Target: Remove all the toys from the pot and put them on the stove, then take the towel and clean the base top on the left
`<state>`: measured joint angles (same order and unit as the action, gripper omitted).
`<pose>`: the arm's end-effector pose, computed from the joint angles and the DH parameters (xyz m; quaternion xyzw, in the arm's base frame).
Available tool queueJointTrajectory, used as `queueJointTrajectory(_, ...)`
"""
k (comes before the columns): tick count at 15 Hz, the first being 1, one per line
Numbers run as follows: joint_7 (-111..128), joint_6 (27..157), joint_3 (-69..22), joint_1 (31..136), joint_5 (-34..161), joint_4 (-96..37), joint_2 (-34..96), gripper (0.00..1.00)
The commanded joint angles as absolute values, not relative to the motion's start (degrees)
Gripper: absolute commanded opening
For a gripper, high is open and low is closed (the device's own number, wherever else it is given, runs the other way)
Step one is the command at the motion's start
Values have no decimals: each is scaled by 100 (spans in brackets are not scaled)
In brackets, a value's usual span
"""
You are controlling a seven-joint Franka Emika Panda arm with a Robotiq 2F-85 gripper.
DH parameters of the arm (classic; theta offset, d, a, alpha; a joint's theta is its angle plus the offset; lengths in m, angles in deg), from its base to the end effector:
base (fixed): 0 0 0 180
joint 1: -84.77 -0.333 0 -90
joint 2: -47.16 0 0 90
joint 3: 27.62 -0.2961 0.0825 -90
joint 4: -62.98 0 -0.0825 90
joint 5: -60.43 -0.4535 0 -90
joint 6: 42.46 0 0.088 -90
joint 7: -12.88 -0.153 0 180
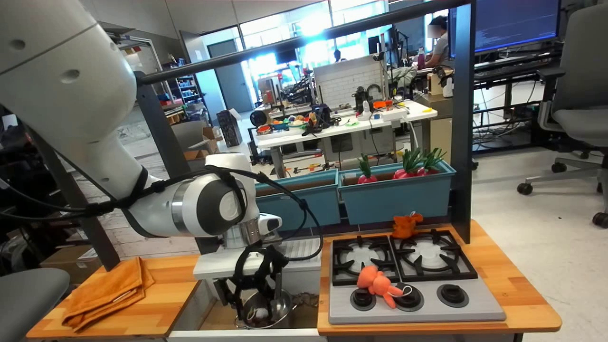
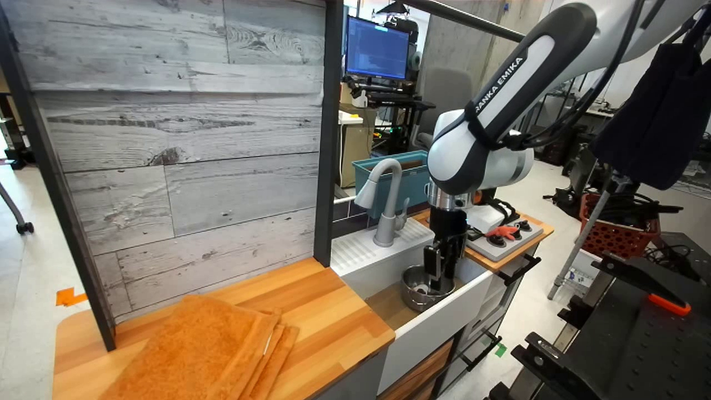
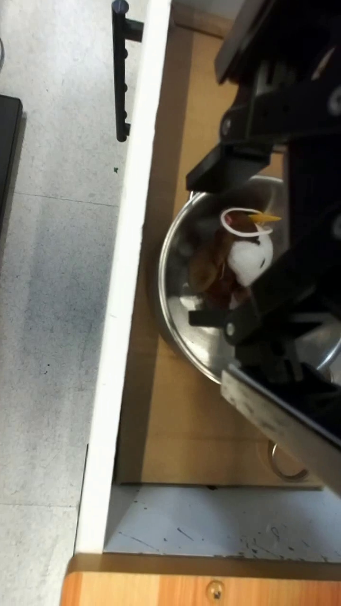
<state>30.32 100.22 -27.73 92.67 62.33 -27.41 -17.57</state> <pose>0.6158 -0.0848 -0.1603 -0.9893 -0.0973 0.1074 0.0162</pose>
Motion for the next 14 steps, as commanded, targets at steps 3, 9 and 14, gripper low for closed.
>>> queueJointTrajectory(3,2728,9775,-2635,9142,6381,-2058,-2195,98)
queueJointTrajectory(9,2446,9766,-2558,9026,6370,-1564,-2577,57)
queueJointTrajectory(14,2309,9719,-2550,8974,6350,-1256,-2783,19)
